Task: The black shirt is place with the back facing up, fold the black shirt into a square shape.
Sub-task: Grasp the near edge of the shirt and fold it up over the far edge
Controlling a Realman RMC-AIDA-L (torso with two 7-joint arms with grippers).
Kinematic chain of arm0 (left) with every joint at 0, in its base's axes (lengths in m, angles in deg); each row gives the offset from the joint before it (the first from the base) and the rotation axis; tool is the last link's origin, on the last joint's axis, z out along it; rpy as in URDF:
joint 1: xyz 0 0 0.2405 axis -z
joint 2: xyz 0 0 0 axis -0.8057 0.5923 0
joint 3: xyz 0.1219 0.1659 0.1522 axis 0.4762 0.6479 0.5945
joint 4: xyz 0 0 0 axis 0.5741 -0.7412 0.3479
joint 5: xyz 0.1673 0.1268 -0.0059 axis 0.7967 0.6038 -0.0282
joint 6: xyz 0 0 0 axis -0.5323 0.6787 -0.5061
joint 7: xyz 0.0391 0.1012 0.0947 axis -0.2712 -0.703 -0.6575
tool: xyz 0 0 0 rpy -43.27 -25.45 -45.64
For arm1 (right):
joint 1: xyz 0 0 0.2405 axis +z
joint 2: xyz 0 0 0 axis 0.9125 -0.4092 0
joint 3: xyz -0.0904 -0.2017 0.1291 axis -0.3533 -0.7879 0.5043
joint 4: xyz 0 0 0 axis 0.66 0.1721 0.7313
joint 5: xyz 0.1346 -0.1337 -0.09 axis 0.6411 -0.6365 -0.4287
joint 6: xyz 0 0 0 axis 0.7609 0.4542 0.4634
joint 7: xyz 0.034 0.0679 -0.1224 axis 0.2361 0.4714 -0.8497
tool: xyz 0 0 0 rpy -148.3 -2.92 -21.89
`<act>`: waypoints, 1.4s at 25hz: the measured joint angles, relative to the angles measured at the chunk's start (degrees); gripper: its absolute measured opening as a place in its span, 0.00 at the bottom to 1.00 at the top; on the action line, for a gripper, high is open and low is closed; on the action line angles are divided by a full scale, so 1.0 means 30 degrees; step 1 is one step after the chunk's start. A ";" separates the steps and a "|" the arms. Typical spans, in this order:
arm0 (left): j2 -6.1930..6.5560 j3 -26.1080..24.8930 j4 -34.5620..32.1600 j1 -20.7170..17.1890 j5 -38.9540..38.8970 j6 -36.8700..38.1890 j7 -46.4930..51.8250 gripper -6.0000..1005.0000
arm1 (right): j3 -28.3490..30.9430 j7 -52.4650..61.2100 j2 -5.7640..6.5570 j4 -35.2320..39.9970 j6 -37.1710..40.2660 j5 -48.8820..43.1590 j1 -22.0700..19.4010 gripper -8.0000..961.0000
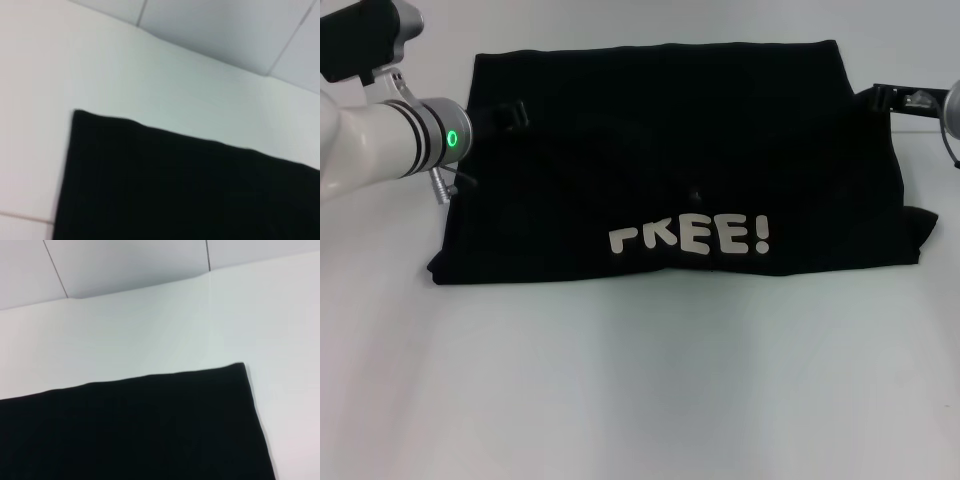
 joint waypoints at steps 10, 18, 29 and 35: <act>-0.0038 0.0019 -0.0215 0.0268 -0.0002 -0.1161 -0.0015 0.05 | -0.1808 0.0090 -0.0312 -0.0621 -0.1970 0.0003 0.0444 0.14; -0.0078 0.0594 -0.0252 0.0303 0.0008 -0.1627 -0.0015 0.06 | -0.1812 0.0168 -0.0195 -0.0618 -0.1898 0.0027 0.0449 0.17; 0.0011 0.3148 0.0575 0.0342 -0.0008 -0.1594 0.0144 0.11 | -0.2097 0.0233 0.0345 -0.1389 0.0559 -0.0707 0.1014 0.20; 0.1110 0.2825 -0.1430 -0.0410 -0.0009 0.3994 0.4328 0.13 | -0.1774 0.2922 0.1469 0.0999 0.5573 -0.0612 0.0722 0.22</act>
